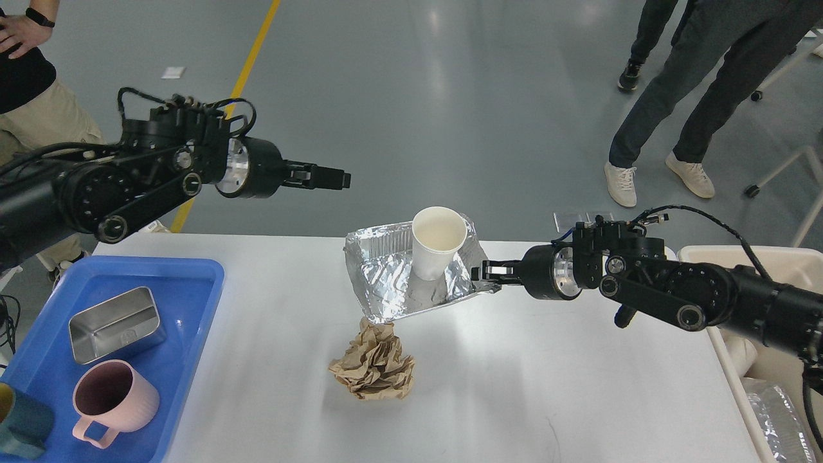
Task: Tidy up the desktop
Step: 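Open the left gripper and withdraw it from the paper cup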
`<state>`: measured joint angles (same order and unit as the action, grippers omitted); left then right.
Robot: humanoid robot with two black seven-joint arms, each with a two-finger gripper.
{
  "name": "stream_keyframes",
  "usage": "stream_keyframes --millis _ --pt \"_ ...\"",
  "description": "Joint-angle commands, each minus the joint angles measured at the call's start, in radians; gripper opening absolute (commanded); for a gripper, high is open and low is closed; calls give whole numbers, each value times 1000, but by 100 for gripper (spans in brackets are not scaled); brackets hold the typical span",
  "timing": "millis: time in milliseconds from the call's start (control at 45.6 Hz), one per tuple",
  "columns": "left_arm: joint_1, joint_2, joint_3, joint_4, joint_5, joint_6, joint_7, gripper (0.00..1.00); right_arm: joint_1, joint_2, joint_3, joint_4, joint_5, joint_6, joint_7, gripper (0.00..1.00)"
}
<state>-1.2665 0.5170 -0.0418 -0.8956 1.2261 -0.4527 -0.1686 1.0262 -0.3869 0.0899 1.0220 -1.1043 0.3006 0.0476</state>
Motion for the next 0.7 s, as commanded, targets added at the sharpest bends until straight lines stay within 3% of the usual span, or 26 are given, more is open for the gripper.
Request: stream_keyframes --millis 0,110,307,416,679 --pt "110 150 -72 -135 -4 43 9 97 0 0 -1 0 0 0 0 0" --pt "240 262 -190 -227 -7 80 31 97 0 0 -2 1 0 0 0 0" --pt "479 363 -441 -252 -206 117 72 97 -3 -1 -2 0 1 0 0 0" --pt "539 452 -467 -272 -338 121 106 97 -9 -9 -4 0 1 0 0 0" --pt "590 623 -417 -302 -556 155 126 97 -11 -23 -6 1 1 2 0 0"
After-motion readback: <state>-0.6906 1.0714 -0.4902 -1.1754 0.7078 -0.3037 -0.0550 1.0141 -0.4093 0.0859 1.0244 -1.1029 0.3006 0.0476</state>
